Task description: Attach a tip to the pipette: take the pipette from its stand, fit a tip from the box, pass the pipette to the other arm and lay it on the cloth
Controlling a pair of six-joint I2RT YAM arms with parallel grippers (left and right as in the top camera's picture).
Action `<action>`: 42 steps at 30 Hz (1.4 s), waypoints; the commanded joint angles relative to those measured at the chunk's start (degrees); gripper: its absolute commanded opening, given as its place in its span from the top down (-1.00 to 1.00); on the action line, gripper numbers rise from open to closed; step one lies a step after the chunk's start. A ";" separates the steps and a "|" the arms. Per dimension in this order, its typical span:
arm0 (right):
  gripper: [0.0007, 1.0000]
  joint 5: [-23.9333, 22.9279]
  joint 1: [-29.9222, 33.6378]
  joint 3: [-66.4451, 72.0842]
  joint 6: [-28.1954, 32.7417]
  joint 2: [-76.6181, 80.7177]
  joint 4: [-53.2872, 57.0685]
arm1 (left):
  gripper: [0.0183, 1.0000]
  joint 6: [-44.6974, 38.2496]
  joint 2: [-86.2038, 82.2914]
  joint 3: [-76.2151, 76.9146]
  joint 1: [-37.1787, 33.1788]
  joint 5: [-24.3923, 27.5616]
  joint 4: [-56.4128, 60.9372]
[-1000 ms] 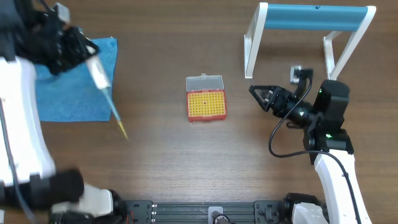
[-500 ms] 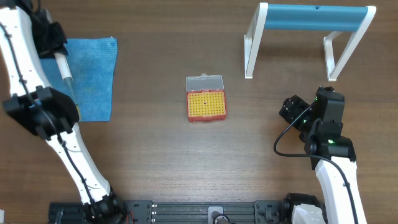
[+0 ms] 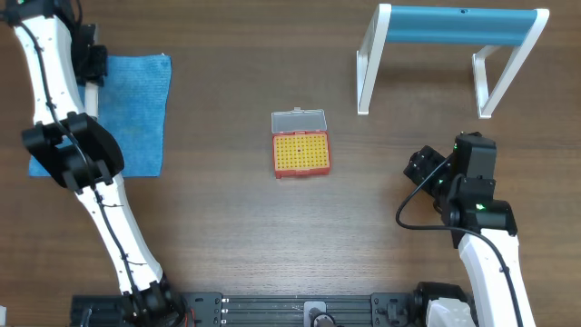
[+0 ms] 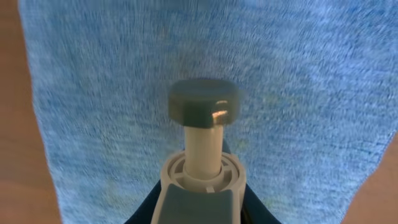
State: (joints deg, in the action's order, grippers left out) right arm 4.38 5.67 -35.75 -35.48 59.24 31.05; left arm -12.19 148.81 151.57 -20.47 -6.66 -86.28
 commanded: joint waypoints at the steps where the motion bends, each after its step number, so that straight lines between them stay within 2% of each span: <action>1: -0.56 -0.33 -0.52 -1.46 -0.70 -0.59 -1.46 | 0.99 -3.96 -0.20 1.36 0.24 -2.80 1.92; 19: -0.57 0.79 -0.52 -1.46 -2.21 -0.59 -5.57 | 0.98 -6.75 -0.20 -9.92 -0.50 -1.44 9.86; 25: -0.56 0.81 -0.52 -1.46 -2.29 -0.59 -5.70 | 0.98 -6.73 -0.13 -9.92 -2.43 3.50 12.20; 31: -0.56 0.83 -0.52 -1.46 -3.45 -0.59 -7.41 | 0.98 -6.75 0.66 -9.94 -3.48 4.24 12.28; 36: -0.57 1.20 -0.52 -1.46 -3.56 -0.59 -8.26 | 0.98 -6.75 1.79 -9.94 -3.32 7.26 12.90; 42: -0.56 1.20 -0.52 -1.46 -3.76 -0.59 -8.26 | 0.98 -6.80 1.81 -9.92 -2.97 7.37 13.70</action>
State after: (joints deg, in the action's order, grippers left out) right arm 4.82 5.50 -35.77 -38.50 59.22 23.07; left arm -18.20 149.01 141.78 -23.70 -0.82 -72.90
